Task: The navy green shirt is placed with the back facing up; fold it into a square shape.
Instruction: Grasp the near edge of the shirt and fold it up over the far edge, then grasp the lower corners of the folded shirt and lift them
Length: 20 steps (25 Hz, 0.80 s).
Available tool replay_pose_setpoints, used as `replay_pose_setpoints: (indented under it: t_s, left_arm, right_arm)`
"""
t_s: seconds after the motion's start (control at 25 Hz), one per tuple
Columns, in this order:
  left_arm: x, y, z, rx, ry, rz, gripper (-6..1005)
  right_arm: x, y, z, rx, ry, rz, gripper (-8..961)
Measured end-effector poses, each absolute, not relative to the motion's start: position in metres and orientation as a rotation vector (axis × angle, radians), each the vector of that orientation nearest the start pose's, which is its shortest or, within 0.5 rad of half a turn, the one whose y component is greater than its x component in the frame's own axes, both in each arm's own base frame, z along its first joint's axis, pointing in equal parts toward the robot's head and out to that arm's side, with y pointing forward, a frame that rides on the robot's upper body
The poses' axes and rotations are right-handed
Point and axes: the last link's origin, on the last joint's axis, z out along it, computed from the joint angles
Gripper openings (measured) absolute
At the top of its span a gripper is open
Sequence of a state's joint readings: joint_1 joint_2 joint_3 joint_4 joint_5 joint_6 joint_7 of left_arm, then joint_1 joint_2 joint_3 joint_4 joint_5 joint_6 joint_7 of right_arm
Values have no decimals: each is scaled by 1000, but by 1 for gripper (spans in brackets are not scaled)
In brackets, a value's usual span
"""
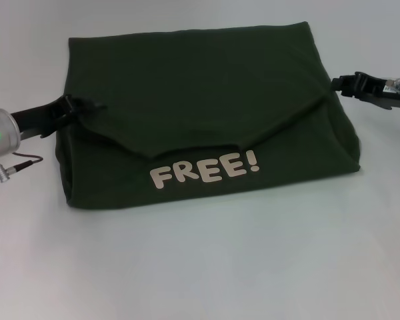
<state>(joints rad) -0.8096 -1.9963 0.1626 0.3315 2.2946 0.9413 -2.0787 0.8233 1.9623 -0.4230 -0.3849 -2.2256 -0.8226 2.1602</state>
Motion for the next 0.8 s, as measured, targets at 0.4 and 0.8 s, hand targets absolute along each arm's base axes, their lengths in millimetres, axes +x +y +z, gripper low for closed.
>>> replay_pose_setpoints:
  t_s: [0.4,0.8]
  left_arm:
    - [-299,441,39,-1769,-1605,-754,351]
    - [-305,399,72,-2071,-1486,-755,808]
  right_arm:
    - [292,454,45,-1824,1483,605,575]
    - [306,428,86,-1980,1335,683,711]
